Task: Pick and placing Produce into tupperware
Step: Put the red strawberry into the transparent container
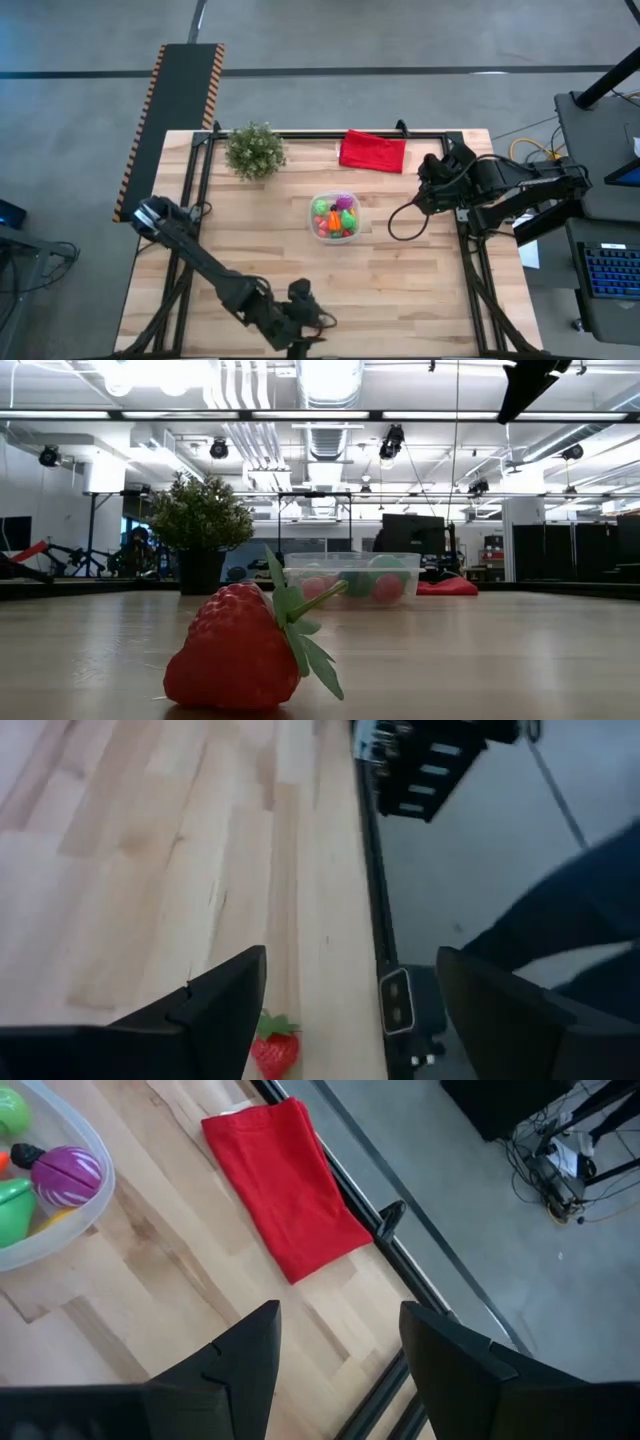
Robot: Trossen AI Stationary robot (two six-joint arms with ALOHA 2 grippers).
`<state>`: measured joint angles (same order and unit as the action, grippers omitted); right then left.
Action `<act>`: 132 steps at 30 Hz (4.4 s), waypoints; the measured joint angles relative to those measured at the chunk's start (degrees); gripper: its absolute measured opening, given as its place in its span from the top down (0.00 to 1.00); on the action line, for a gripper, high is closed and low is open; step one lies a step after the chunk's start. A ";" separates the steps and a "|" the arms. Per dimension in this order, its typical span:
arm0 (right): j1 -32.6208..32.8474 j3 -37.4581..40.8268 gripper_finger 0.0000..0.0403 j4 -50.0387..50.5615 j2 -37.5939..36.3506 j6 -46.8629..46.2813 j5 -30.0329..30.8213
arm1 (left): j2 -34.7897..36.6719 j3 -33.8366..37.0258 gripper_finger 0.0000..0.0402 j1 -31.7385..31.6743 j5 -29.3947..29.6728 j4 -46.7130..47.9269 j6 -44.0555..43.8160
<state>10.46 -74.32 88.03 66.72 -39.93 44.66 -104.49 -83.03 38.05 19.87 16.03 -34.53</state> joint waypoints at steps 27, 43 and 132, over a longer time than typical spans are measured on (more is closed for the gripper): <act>0.00 0.09 0.51 0.07 0.11 -0.10 -5.70 | -5.75 -1.89 0.31 0.12 -1.34 -2.32 -1.14; 0.00 0.09 0.51 0.10 0.09 -11.03 -9.47 | -5.31 -1.64 0.31 -0.98 -6.77 -0.93 3.96; 0.00 0.09 0.51 -0.42 0.09 -6.57 -8.59 | -11.67 11.07 0.63 -1.82 -3.38 -12.01 3.26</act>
<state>10.46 -74.24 87.61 66.81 -46.50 36.06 -116.16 -71.96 36.23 16.49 4.01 -31.27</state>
